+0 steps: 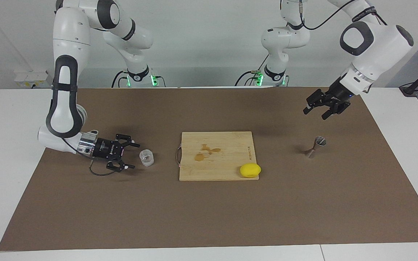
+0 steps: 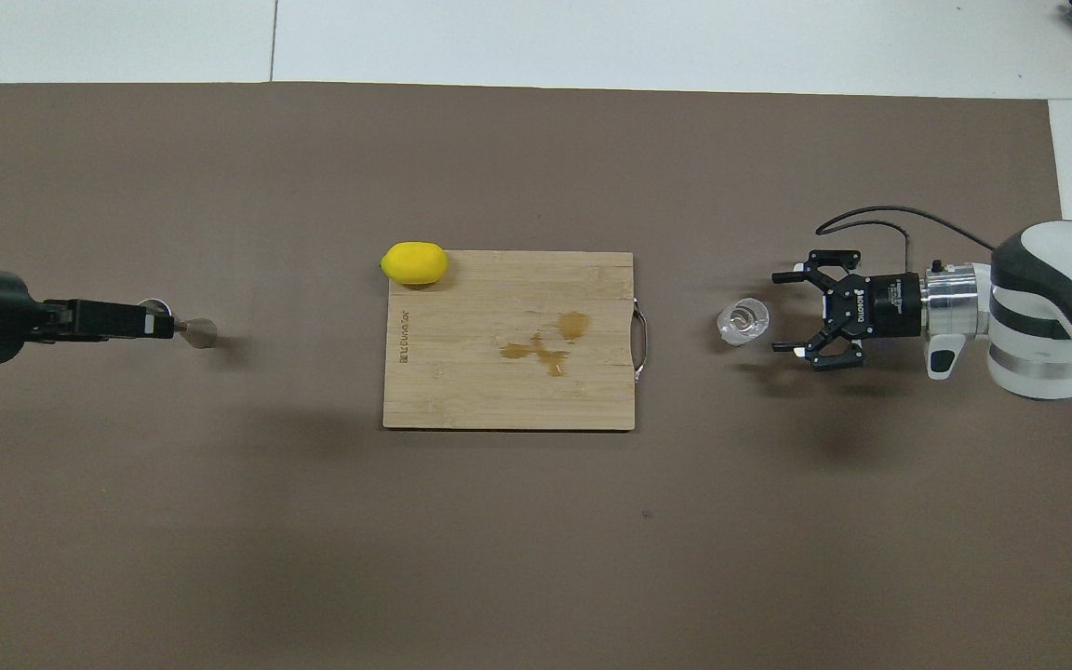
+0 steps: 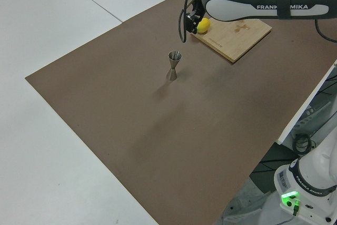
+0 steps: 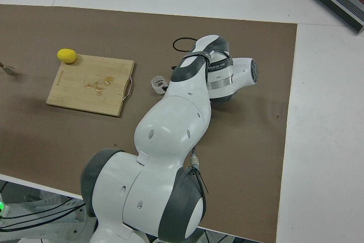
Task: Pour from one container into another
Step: 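Grasp the clear cup with the right gripper while the left gripper opens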
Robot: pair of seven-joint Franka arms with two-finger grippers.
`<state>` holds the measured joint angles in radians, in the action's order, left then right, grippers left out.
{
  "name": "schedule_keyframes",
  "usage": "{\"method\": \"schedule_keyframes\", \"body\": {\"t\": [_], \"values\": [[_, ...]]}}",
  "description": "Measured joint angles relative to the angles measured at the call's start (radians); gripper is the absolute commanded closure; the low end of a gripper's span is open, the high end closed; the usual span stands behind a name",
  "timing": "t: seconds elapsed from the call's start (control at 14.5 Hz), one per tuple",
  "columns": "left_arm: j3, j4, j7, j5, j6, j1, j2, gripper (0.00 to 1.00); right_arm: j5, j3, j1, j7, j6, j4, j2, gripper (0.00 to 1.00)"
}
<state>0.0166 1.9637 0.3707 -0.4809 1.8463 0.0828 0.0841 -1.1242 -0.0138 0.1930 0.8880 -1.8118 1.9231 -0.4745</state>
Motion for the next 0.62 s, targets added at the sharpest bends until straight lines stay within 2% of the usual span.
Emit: {"method": "schedule_keyframes", "body": {"t": [0.28,0.62], "values": [[0.002,-0.065,0.212,-0.155,-0.091,0.11,-0.085,0.0,-0.026,0.006,0.0,-0.034,-0.013,0.027,0.0,0.0],[0.002,-0.087,0.597,-0.249,-0.139,0.186,-0.153,0.0,-0.054,0.017,0.0,-0.069,-0.021,0.042,-0.012,0.0]]}}
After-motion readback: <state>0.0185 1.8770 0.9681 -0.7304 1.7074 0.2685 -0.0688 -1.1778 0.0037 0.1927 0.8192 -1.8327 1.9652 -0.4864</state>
